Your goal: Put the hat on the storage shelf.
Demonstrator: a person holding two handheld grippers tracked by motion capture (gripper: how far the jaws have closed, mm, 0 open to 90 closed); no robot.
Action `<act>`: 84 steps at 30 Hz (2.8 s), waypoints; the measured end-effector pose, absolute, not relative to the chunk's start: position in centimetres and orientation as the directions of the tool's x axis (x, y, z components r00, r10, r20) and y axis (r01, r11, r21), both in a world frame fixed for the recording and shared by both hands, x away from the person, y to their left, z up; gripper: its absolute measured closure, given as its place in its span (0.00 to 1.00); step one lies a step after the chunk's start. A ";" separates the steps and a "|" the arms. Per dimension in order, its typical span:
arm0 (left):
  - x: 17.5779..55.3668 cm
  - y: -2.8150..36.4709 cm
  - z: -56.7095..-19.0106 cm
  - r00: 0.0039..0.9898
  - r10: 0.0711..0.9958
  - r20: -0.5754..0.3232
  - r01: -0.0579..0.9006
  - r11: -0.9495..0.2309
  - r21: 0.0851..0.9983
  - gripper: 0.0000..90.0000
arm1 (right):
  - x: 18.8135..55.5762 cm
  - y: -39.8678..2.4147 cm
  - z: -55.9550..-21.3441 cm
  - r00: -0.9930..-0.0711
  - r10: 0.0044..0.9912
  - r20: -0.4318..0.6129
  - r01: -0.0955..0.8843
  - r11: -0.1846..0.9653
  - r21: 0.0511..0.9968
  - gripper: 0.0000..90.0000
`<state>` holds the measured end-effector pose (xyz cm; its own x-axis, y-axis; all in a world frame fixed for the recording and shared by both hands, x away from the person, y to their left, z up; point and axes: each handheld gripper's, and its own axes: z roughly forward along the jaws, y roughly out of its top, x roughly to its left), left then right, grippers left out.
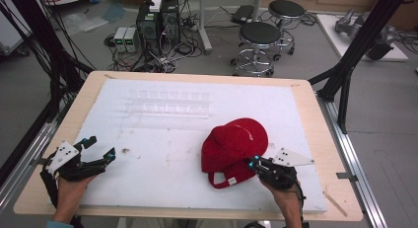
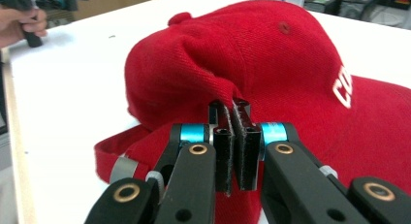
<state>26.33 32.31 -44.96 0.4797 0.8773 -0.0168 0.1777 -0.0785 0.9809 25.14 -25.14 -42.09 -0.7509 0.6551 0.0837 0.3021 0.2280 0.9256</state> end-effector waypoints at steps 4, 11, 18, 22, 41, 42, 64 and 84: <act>26.3 32.3 -45.0 0.480 0.877 -0.017 0.178 -0.078 0.981 0.18 | 25.3 -23.9 -41.8 -0.766 0.637 0.079 0.290 0.233 0.928 0.98; 26.4 32.3 -45.0 0.479 0.878 -0.024 0.181 -0.072 0.981 0.18 | 25.9 -21.4 -41.4 -0.799 0.596 0.078 0.277 0.250 0.928 0.98; 26.4 32.4 -45.0 0.478 0.878 -0.030 0.186 -0.068 0.980 0.18 | 26.5 -18.8 -41.3 -0.825 0.559 0.078 0.274 0.274 0.922 0.98; 26.4 32.4 -45.0 0.475 0.879 -0.032 0.189 -0.067 0.980 0.18 | 26.8 -17.5 -41.2 -0.840 0.538 0.075 0.267 0.288 0.920 0.98; 26.5 32.4 -44.9 0.473 0.881 -0.034 0.194 -0.066 0.979 0.18 | 27.6 -10.6 -41.1 -0.882 0.460 0.103 0.269 0.310 0.912 0.98; 26.5 32.4 -44.9 0.473 0.881 -0.034 0.195 -0.067 0.979 0.18 | 27.6 -10.3 -41.1 -0.882 0.460 0.106 0.271 0.310 0.912 0.98; 26.5 32.3 -44.9 0.471 0.881 -0.032 0.196 -0.069 0.978 0.18 | 28.1 -7.6 -41.8 -0.888 0.445 0.117 0.280 0.320 0.905 0.97; 26.5 32.2 -44.9 0.474 0.880 -0.016 0.193 -0.087 0.977 0.18 | 27.8 -8.5 -39.8 -0.916 0.396 0.056 0.198 0.329 0.923 0.12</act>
<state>26.47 32.16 -44.93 0.4743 0.8802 -0.0155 0.1932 -0.0869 0.9773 27.77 -8.55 -39.83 -0.9164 0.3964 0.0555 0.1983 0.3291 0.9232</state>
